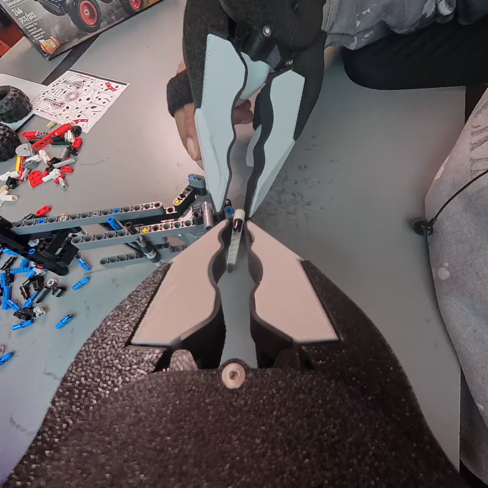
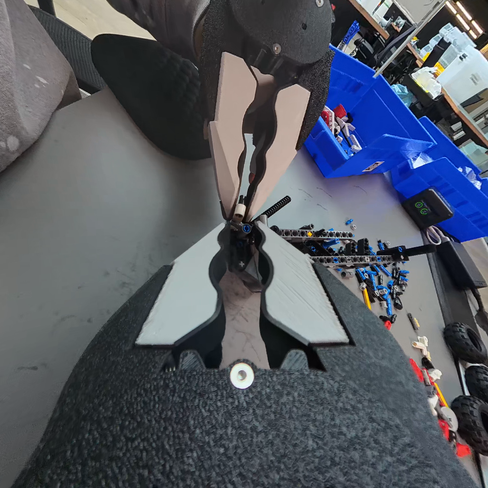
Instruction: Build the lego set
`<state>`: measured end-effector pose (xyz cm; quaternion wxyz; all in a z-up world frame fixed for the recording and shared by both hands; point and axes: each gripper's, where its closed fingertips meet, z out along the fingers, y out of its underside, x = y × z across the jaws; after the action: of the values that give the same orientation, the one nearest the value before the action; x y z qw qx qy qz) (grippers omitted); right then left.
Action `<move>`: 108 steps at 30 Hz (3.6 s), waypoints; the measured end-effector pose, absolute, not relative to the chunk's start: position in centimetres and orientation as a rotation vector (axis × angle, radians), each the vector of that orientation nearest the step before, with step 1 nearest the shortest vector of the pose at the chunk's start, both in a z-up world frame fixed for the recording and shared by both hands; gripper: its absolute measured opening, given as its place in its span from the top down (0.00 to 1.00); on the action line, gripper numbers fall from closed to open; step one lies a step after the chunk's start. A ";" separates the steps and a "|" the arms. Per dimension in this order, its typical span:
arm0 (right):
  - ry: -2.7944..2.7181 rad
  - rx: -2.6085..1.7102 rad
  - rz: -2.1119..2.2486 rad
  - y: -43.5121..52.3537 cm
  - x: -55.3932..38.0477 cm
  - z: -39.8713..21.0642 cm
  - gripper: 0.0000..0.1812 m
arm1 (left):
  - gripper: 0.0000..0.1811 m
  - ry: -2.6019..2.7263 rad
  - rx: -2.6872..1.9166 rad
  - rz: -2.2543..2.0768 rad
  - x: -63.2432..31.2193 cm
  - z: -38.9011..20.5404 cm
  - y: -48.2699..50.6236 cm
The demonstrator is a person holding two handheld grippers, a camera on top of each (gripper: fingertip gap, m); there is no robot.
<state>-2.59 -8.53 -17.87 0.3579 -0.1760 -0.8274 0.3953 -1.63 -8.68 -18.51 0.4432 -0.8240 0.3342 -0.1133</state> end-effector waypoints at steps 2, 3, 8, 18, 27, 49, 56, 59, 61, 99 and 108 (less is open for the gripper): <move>-2.154 -0.495 1.025 -8.5 -2.6 -17.9 0.91 | 0.95 0.829 -2.033 -0.271 -1.6 -18.5 -8.7; -2.149 -0.505 1.017 -8.5 -2.6 -17.9 0.91 | 0.95 0.829 -2.030 -0.266 -1.6 -18.5 -8.7; -2.105 -0.569 0.945 -8.5 -2.4 -17.9 0.92 | 0.95 0.836 -2.008 -0.255 -1.5 -18.5 -8.7; -1.937 -0.938 0.923 -9.1 -2.5 -17.6 1.00 | 0.94 0.827 -1.964 -0.223 -1.9 -18.4 -9.0; -1.959 -0.818 0.931 -9.3 -2.2 -17.0 0.92 | 0.95 0.830 -1.939 -0.234 -2.2 -18.3 -9.2; -1.967 -0.852 1.120 -9.3 -2.8 -17.6 0.96 | 0.89 0.882 -1.929 -0.343 -1.9 -18.2 -10.3; -1.969 -0.788 1.130 -9.7 -2.8 -17.7 0.94 | 0.94 0.911 -1.989 -0.295 -2.7 -19.4 -10.3; -1.972 -0.761 1.129 -9.7 -3.0 -17.6 0.96 | 0.95 0.894 -2.001 -0.295 -2.8 -19.4 -10.3; -1.980 -0.751 1.099 -9.7 -3.1 -17.6 0.96 | 0.95 0.888 -2.005 -0.263 -2.9 -19.4 -10.3; -1.856 -0.809 0.966 -10.0 4.3 -17.0 0.91 | 0.93 1.303 -1.774 -0.360 3.6 -19.5 -9.6; -1.981 -0.760 0.919 -9.6 2.9 -17.6 0.95 | 0.94 1.199 -1.822 -0.408 3.2 -19.2 -9.8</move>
<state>2.89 -9.57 -17.57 0.4031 -0.3008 -0.7841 0.3637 3.24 -9.76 -19.22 0.4453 -0.7351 0.4840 -0.1645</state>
